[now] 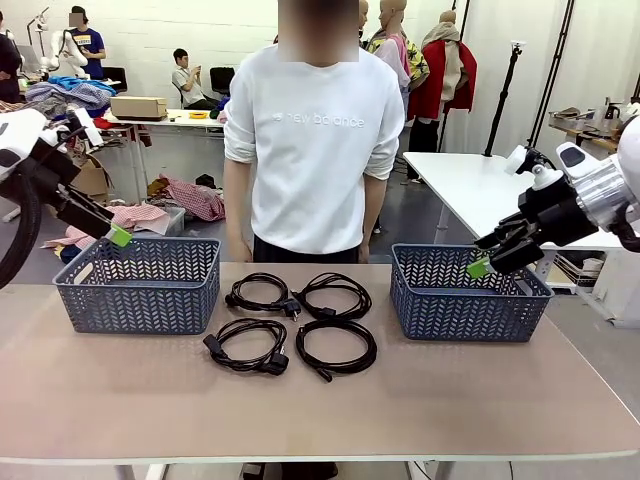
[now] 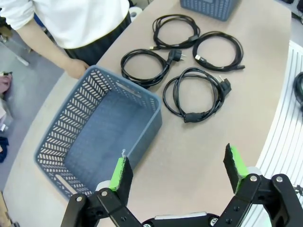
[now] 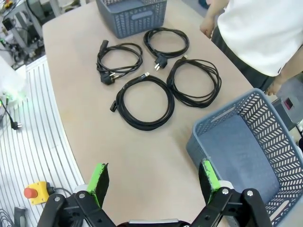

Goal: Organize the cables according to human instructions.
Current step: Pick up a bundle of cables and place it in the basket indicated by the human.

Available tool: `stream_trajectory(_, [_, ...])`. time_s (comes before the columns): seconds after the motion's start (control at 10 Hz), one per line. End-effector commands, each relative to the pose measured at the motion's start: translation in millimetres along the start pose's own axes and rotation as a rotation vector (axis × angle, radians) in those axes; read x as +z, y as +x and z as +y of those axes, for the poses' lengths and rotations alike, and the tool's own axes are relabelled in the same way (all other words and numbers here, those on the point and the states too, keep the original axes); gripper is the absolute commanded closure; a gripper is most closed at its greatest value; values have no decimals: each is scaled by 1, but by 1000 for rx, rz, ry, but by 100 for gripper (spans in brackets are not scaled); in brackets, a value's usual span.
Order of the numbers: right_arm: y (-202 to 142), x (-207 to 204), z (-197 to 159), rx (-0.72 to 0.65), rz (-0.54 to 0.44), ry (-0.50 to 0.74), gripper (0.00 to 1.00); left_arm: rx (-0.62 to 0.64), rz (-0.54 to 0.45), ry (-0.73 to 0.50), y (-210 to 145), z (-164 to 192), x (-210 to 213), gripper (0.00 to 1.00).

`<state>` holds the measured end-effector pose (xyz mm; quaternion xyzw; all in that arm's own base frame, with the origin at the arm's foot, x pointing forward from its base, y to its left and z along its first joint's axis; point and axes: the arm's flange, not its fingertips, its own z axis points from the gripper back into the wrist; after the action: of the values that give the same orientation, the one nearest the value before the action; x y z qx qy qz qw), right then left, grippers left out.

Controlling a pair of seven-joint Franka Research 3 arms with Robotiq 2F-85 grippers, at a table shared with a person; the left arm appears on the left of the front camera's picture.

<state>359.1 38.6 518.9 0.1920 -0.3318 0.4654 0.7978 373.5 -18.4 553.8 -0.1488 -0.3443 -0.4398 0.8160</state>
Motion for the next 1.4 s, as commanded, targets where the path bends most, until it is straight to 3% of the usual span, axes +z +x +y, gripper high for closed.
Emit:
stream_trajectory(0.0, [-1, -1, -4, 24, -19, 18, 0, -16, -14, -14, -4, 1, -2, 0])
stream_trajectory(1.3, [-1, -1, -4, 24, -19, 18, 0, -16, -14, -14, -4, 1, -2, 0])
